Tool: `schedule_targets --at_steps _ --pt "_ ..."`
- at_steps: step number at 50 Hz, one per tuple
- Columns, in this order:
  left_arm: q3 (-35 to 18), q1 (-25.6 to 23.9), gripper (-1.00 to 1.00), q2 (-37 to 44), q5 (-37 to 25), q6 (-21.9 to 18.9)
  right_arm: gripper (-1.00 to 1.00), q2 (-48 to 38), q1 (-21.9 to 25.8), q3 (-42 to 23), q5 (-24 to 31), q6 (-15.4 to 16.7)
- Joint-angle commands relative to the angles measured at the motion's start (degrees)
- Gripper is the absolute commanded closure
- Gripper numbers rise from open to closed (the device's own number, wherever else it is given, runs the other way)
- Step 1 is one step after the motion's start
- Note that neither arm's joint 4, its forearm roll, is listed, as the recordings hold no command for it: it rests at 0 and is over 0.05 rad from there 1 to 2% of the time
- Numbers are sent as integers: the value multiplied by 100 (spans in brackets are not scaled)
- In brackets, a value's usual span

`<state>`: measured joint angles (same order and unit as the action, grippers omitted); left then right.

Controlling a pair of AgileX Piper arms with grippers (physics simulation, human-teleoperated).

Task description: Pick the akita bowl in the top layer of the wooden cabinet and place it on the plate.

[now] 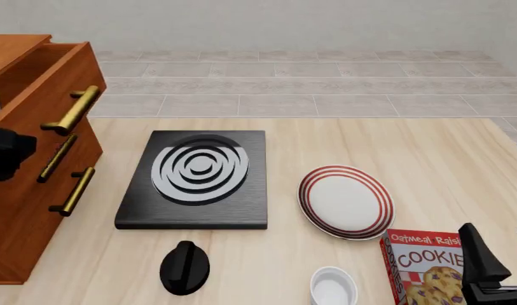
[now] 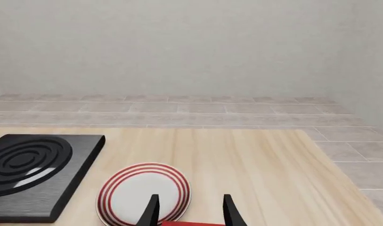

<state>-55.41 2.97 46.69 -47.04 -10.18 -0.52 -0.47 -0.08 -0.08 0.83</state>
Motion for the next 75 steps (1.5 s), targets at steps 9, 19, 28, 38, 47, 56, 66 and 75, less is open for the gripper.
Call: schedule_targets --at_steps 9,19,28,38,47,56,66,75 --pt "91 -687 -100 416 -40 59 -100 -19 4 -4 -21 -20" --pt "94 -995 -100 499 45 176 -100 -9 -2 -6 -12 -30" --pt "146 -1221 -100 576 168 298 -100 9 10 -5 9 -36" --pt "-1 -1474 -100 650 152 380 -100 18 16 -4 18 -33" --pt "-177 -1688 -100 705 102 469 -100 14 15 -5 13 -40" --pt "-274 -1845 -100 750 98 544 -100 8 10 -6 4 -47" --pt "-344 -2002 -100 797 105 620 -100 -3 4 -7 -6 -54" --pt "-480 -2126 -100 862 96 659 -100 1 5 -7 -5 -58"
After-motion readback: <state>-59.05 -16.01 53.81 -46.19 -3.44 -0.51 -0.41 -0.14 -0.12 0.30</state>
